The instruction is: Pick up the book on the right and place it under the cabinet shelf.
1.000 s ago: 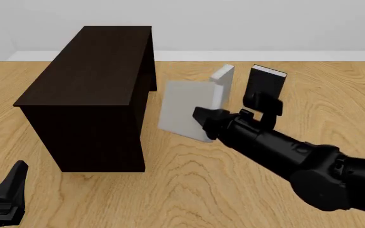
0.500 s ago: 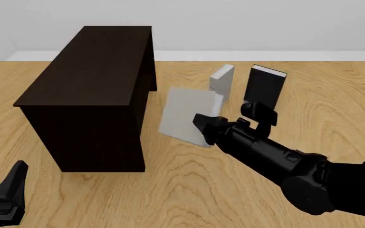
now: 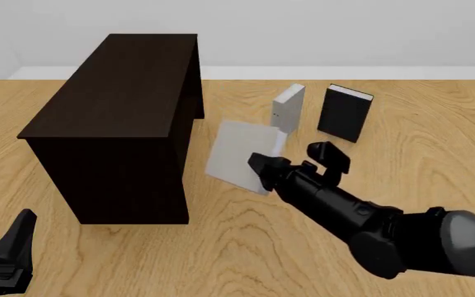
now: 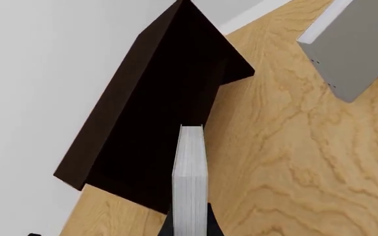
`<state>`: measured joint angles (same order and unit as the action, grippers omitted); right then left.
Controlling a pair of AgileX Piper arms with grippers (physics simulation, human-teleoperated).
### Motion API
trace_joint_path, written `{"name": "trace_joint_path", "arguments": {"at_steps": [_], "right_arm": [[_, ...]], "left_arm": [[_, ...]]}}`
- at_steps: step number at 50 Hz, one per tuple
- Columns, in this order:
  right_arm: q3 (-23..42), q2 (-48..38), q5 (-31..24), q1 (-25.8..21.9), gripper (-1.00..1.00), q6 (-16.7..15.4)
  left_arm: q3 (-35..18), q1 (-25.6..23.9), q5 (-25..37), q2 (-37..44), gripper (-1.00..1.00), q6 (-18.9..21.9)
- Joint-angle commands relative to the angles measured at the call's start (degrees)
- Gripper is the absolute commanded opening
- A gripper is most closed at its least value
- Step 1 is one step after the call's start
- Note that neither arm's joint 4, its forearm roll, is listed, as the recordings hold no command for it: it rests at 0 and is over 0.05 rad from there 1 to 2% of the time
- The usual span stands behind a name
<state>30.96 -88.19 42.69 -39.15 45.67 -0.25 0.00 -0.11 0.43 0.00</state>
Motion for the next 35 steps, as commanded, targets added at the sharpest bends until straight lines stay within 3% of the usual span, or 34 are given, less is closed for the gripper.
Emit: {"name": "trace_joint_path", "arguments": {"at_steps": [1, 13, 35], "right_arm": [[0.9, -2.3, 4.0, 0.1, -1.00, 3.5], [0.7, -4.4, 8.4, -0.4, -1.00, 6.6], [5.0, -11.8, 11.5, 1.1, -1.00, 9.5]], "left_arm": [[0.0, 0.0, 0.0, 0.0, 1.00, 0.0], [0.0, 0.0, 0.0, 0.0, 1.00, 0.0], [0.0, 0.0, 0.0, 0.0, 1.00, 0.0]]}}
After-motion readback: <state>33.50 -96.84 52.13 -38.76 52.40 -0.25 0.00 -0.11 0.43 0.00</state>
